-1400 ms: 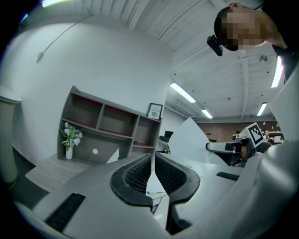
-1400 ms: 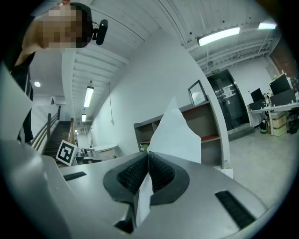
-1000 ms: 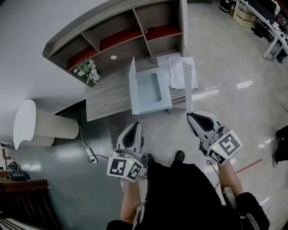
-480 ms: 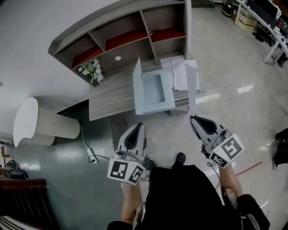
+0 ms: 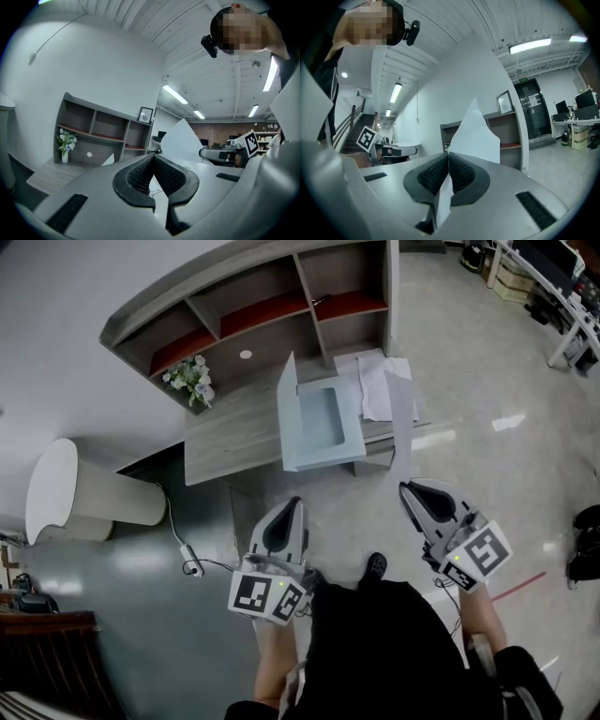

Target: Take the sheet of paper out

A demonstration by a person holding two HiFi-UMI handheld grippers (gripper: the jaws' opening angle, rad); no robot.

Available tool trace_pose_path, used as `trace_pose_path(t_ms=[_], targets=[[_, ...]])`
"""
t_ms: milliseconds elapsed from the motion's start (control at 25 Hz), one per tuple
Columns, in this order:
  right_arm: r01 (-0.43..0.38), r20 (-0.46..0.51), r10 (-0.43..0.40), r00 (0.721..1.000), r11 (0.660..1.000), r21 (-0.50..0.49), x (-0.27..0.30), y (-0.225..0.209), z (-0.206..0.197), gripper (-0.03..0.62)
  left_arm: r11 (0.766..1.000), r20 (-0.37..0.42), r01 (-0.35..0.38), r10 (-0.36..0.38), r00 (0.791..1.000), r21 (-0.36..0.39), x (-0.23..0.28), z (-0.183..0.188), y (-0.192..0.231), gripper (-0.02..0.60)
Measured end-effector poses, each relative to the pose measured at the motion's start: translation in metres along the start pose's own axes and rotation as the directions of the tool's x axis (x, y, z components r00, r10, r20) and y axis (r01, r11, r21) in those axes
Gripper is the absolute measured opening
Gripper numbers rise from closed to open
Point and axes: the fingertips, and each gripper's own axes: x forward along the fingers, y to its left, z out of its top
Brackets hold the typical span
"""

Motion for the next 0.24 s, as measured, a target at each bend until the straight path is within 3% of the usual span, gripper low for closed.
trace_pose_path(t_ms=[240], targets=[[0.008,0.004,-0.008,1.000,1.000,-0.002,-0.0018,0.0005,-0.0013,0.014,1.000,-0.010,0.003,-0.003,1.000,0.012,-0.0020,-0.0034,-0.0018,0.014]])
